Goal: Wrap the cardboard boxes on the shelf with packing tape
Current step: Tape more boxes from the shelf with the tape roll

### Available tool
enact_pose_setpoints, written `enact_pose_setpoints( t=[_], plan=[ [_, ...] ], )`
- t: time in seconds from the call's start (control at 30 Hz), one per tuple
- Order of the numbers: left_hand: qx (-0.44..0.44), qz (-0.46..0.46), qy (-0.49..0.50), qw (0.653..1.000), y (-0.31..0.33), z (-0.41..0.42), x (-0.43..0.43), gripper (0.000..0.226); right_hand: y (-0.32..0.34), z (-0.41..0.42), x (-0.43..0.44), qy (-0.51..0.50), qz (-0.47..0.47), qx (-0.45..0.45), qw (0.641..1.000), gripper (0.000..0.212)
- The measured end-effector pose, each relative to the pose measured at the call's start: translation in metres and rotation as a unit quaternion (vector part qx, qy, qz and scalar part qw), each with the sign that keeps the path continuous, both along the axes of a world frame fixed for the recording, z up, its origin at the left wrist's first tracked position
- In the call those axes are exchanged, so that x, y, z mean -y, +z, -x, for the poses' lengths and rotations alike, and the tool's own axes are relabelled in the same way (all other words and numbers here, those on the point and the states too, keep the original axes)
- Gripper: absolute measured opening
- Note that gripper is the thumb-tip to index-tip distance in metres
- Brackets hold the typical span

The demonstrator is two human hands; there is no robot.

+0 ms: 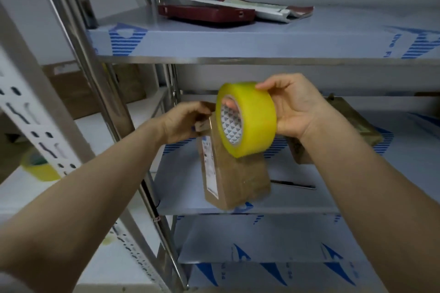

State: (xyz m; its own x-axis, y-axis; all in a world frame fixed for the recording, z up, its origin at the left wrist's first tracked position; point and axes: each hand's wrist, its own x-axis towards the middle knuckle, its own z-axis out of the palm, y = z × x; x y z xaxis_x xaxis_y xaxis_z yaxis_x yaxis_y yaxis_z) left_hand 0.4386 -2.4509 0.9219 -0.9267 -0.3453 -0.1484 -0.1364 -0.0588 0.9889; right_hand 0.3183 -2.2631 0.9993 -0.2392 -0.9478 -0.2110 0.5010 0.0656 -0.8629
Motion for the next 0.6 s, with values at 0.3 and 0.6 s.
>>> enact_pose_setpoints(
  t=[0.3,0.6],
  plan=[
    [0.002,-0.021,0.297,0.955,-0.060,0.014,0.013,0.025,-0.039,-0.008,0.085,-0.128,-0.066,-0.215,0.966,0.048],
    [0.060,0.063,0.367,0.926,-0.090,0.036,0.016,0.040,-0.069,-0.014,0.107,-0.090,-0.109,-0.284,0.948,0.054]
  ],
)
